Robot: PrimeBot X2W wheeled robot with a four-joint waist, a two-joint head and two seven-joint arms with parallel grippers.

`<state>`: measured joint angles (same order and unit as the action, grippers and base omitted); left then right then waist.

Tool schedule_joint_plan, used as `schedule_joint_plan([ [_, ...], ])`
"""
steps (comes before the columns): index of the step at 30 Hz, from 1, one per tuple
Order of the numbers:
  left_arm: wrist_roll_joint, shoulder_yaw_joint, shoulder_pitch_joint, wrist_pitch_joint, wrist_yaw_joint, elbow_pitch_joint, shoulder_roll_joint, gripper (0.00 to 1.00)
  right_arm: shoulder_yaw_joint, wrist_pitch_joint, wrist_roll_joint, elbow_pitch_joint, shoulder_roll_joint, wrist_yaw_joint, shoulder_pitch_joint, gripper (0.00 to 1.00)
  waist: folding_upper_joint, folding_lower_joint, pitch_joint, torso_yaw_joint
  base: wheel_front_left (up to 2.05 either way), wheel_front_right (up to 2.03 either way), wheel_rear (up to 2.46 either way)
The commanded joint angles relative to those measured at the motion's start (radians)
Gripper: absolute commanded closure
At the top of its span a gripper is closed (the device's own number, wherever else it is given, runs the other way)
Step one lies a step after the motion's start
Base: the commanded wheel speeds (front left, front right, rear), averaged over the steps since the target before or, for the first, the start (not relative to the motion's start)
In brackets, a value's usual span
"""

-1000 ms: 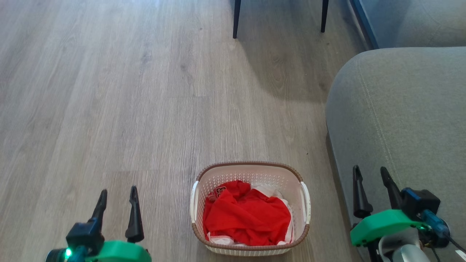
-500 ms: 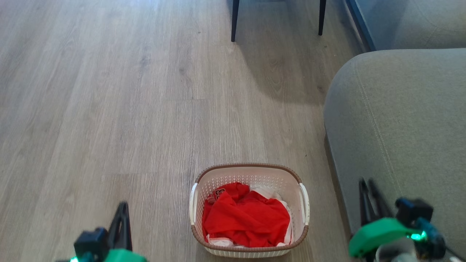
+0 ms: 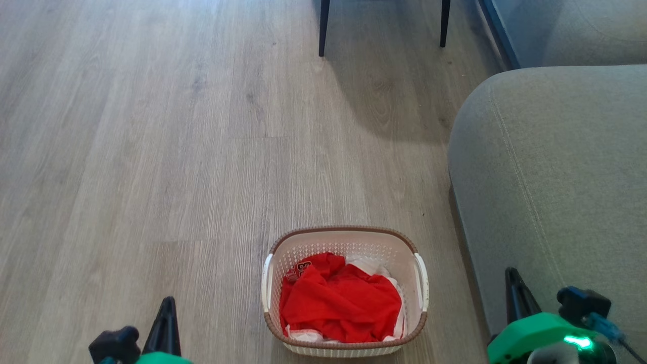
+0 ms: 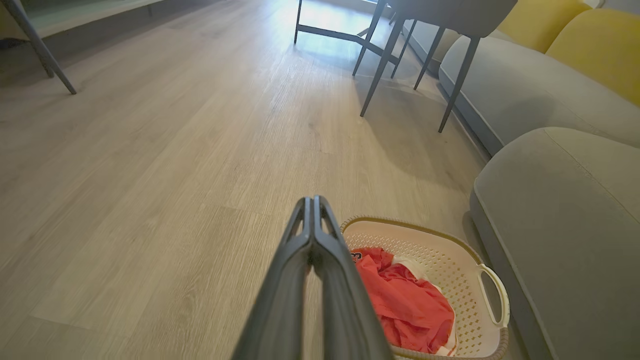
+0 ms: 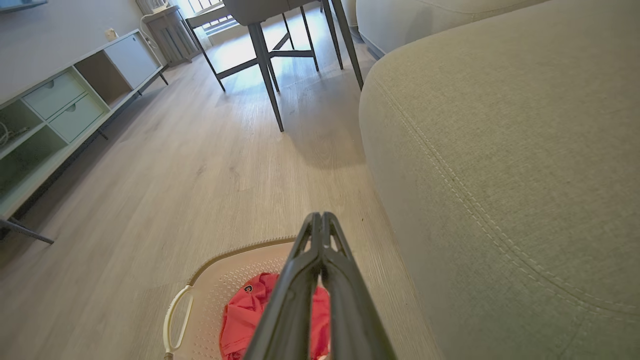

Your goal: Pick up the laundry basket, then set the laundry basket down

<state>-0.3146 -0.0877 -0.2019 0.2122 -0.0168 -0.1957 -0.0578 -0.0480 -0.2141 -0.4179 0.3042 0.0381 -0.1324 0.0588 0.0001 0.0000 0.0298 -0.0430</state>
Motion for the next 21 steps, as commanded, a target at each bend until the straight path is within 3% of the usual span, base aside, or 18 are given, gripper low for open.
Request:
schedule_joint_plan([
  [1,-0.032,0.015,0.054,-0.006,0.009,0.027,-0.002,1.0,0.008,0.005,-0.032,-0.035,0.008,0.0,-0.046,1.0,-0.0001,0.0,-0.001,0.001,0.0,0.0,0.0],
  [21,-0.253,0.044,0.098,-0.058,0.033,0.014,-0.003,1.0,0.028,0.056,-0.237,-0.04,0.013,0.0,-0.066,1.0,-0.0001,0.0,-0.006,0.008,0.0,0.0,0.0],
])
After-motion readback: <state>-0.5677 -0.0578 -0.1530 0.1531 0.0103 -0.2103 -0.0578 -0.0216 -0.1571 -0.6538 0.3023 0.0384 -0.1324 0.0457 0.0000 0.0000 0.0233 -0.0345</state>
